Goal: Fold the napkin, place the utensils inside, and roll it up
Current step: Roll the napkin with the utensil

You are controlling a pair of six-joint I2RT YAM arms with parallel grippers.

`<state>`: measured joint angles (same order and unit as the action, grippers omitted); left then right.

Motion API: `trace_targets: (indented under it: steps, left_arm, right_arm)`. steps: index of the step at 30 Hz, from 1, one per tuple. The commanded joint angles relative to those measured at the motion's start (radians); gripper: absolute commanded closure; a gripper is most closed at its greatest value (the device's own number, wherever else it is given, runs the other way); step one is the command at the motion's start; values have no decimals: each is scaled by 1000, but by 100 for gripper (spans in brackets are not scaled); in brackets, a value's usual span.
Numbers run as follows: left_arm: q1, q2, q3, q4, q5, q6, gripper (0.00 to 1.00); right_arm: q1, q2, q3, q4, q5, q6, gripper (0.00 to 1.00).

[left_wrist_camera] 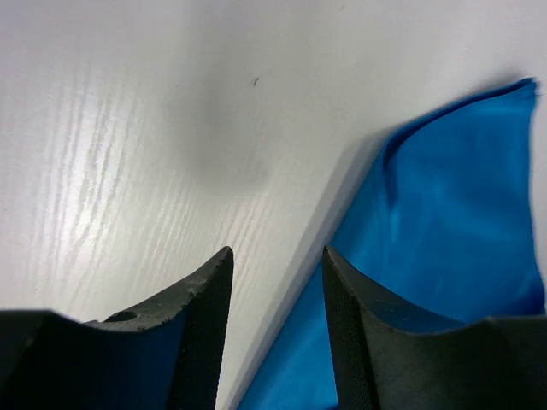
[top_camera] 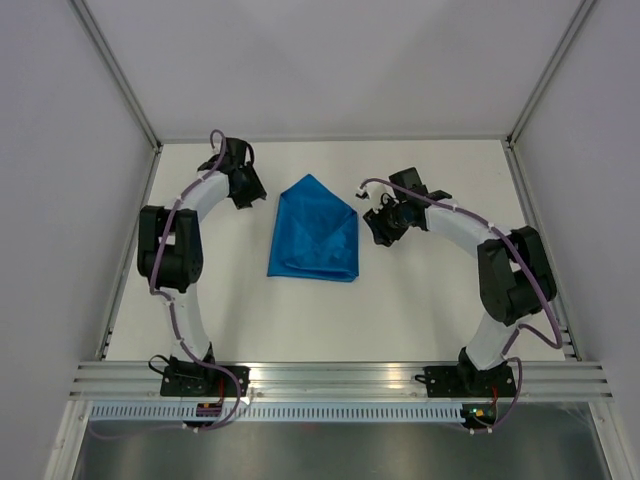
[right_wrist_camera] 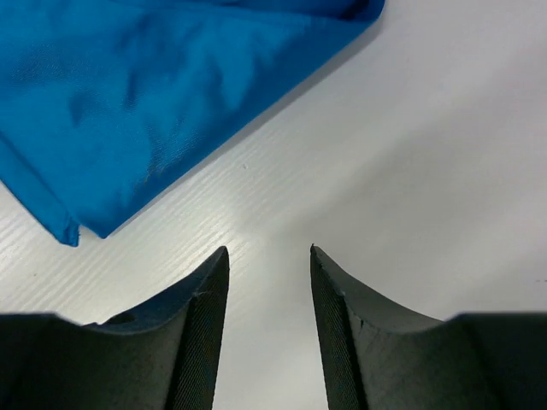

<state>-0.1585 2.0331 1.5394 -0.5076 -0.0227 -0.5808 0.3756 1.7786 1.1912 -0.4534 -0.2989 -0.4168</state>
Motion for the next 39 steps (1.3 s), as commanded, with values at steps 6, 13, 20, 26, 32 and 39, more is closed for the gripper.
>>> trace_targets:
  steps: [6, 13, 20, 26, 32, 39]
  left_arm:
    - [4, -287, 4, 7, 67, 50, 47]
    - [1, -453, -25, 20, 121, 39, 46]
    - [1, -588, -56, 30, 110, 30, 45]
    - [1, -665, -56, 35, 116, 42, 44]
    - [1, -694, -56, 30, 118, 65, 43]
    - [1, -699, -62, 29, 127, 81, 43]
  right_arm:
    - [87, -185, -10, -33, -60, -122, 45]
    - [281, -197, -53, -1, -20, -189, 42]
    - [466, -160, -133, 111, 107, -257, 41]
    - [519, -53, -133, 197, 158, -295, 43]
    - [520, 2, -111, 254, 184, -304, 43]
    - [520, 67, -90, 283, 193, -315, 43]
